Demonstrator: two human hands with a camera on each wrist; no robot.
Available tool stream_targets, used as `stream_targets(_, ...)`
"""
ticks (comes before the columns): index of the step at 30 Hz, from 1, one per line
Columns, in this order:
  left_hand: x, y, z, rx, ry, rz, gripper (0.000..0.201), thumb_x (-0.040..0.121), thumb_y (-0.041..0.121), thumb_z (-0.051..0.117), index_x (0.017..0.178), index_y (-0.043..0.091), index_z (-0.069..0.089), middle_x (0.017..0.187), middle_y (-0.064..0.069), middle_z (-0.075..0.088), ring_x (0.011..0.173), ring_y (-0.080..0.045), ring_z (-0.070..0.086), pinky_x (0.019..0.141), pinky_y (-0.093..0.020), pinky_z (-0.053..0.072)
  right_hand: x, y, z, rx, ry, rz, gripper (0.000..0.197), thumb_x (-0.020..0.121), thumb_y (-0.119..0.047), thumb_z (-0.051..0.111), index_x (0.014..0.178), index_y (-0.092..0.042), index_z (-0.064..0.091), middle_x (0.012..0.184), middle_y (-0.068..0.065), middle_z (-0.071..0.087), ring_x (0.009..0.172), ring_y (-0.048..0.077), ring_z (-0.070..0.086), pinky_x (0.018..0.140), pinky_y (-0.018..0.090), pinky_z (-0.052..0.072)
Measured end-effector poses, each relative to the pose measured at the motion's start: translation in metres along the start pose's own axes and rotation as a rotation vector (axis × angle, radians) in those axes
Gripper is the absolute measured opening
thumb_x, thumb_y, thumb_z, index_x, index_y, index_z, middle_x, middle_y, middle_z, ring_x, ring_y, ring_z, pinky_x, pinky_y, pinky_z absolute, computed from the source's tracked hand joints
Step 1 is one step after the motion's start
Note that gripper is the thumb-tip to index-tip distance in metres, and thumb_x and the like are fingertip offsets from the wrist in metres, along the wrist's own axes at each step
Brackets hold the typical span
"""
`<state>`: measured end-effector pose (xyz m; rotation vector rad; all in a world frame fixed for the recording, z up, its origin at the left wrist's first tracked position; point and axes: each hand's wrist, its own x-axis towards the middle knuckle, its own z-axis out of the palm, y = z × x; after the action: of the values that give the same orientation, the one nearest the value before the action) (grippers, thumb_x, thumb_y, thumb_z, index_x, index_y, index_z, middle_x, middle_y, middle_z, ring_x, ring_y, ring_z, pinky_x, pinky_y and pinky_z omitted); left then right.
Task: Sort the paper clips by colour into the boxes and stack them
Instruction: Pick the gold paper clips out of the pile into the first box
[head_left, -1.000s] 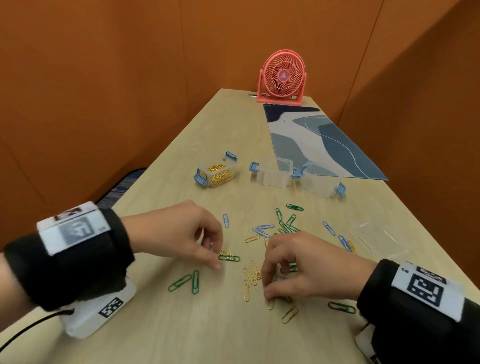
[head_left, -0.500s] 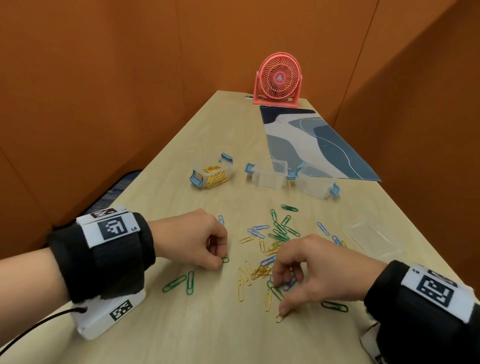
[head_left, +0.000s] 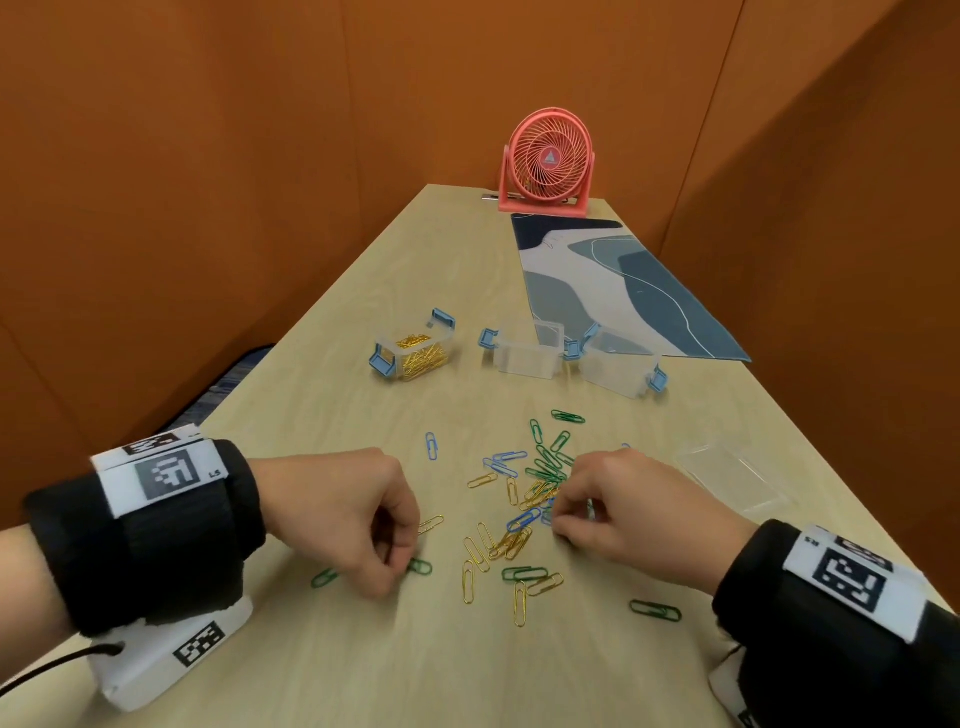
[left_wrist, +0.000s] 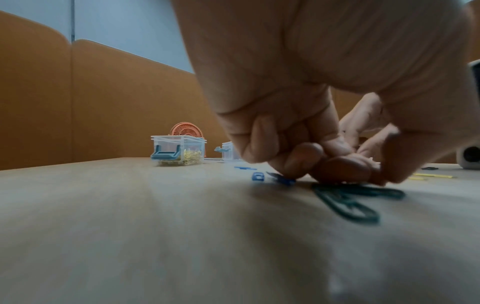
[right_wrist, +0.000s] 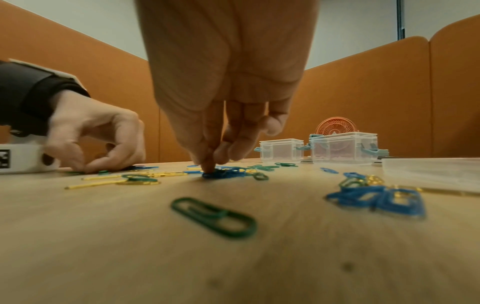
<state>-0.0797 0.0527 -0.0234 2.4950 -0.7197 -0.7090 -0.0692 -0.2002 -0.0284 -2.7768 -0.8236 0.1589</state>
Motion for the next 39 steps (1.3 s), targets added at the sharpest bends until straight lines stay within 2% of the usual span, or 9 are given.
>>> stream_targets(5,0.003,-0.012,-0.009,0.005,0.352,0.021,0.007,0.076,0.019,0.069,0.072,0.025,0.069,0.067,0.006,0.067,0.059,-0.008,0.055,0.058,-0.016,0.044,0.0,0.0,0.0,0.035,0.062,0.031,0.013,0.085,-0.034,0.056,0.089,-0.027,0.067,0.088,-0.013,0.056,0.069,0.002,0.046,0.074,0.03,0.048)
stream_targets(11,0.023,-0.006,-0.004,0.117,0.212,0.019,0.006,0.081,0.032,0.071,0.082,0.026,0.07,0.08,0.009,0.069,0.073,-0.006,0.059,0.065,-0.011,0.044,0.001,-0.006,0.001,0.102,-0.101,-0.118,0.024,0.087,-0.037,0.059,0.11,-0.035,0.064,0.1,-0.014,0.052,0.077,0.0,0.047,0.081,0.025,0.045)
stream_targets(14,0.028,0.004,0.0,0.068,0.256,0.095,0.024,0.073,0.041,0.076,0.09,0.026,0.07,0.082,0.008,0.065,0.077,-0.012,0.058,0.063,-0.01,0.041,0.003,-0.007,0.001,0.042,-0.113,-0.116,0.026,0.09,-0.036,0.054,0.115,-0.034,0.063,0.108,-0.012,0.051,0.082,0.001,0.046,0.083,0.024,0.044)
stream_targets(19,0.025,0.006,0.008,0.102,0.192,0.051,0.062,0.053,0.048,0.086,0.108,0.029,0.063,0.098,0.013,0.057,0.083,-0.007,0.057,0.069,-0.012,0.046,0.002,-0.002,0.0,-0.077,0.001,0.008,0.018,0.09,-0.034,0.051,0.099,-0.028,0.065,0.102,-0.011,0.055,0.089,0.009,0.052,0.08,0.029,0.047)
stream_targets(25,0.032,0.003,0.005,0.023,0.248,0.029,0.034,0.069,0.036,0.08,0.1,0.026,0.07,0.085,0.01,0.064,0.079,-0.006,0.06,0.07,-0.01,0.047,0.003,-0.005,0.001,0.115,-0.057,-0.107,0.029,0.08,-0.046,0.065,0.104,-0.029,0.068,0.1,-0.012,0.057,0.085,0.002,0.051,0.084,0.027,0.046)
stream_targets(29,0.027,0.008,0.006,0.011,0.198,0.071,0.049,0.061,0.045,0.083,0.106,0.03,0.069,0.096,0.012,0.061,0.086,-0.005,0.058,0.072,-0.01,0.047,0.001,-0.007,0.001,0.133,-0.133,-0.118,0.048,0.067,-0.053,0.074,0.11,-0.032,0.065,0.101,-0.014,0.055,0.089,0.006,0.051,0.083,0.025,0.046)
stream_targets(33,0.03,0.016,0.014,0.013,0.164,0.087,0.06,0.055,0.041,0.088,0.11,0.03,0.066,0.098,0.011,0.057,0.087,-0.007,0.058,0.074,-0.015,0.05,0.004,-0.008,0.002,0.156,-0.136,-0.153,0.024,0.076,-0.037,0.072,0.097,-0.028,0.069,0.086,-0.009,0.061,0.074,0.005,0.05,0.076,0.026,0.047)
stream_targets(36,0.041,0.021,0.017,-0.043,0.205,0.09,0.046,0.061,0.033,0.086,0.104,0.026,0.069,0.092,0.006,0.061,0.081,-0.009,0.06,0.078,-0.024,0.052,0.005,-0.009,0.004,0.176,-0.129,-0.14,0.009,0.081,-0.027,0.067,0.088,-0.022,0.069,0.078,-0.006,0.064,0.066,0.004,0.05,0.068,0.018,0.045)
stream_targets(39,0.049,0.02,0.015,-0.007,0.243,0.078,0.031,0.069,0.031,0.081,0.097,0.024,0.073,0.087,0.005,0.064,0.075,-0.005,0.058,0.076,-0.02,0.05,0.004,-0.009,0.004,0.157,-0.145,-0.112,0.006,0.084,-0.026,0.064,0.084,-0.021,0.067,0.071,-0.009,0.059,0.062,0.004,0.05,0.062,0.013,0.041)
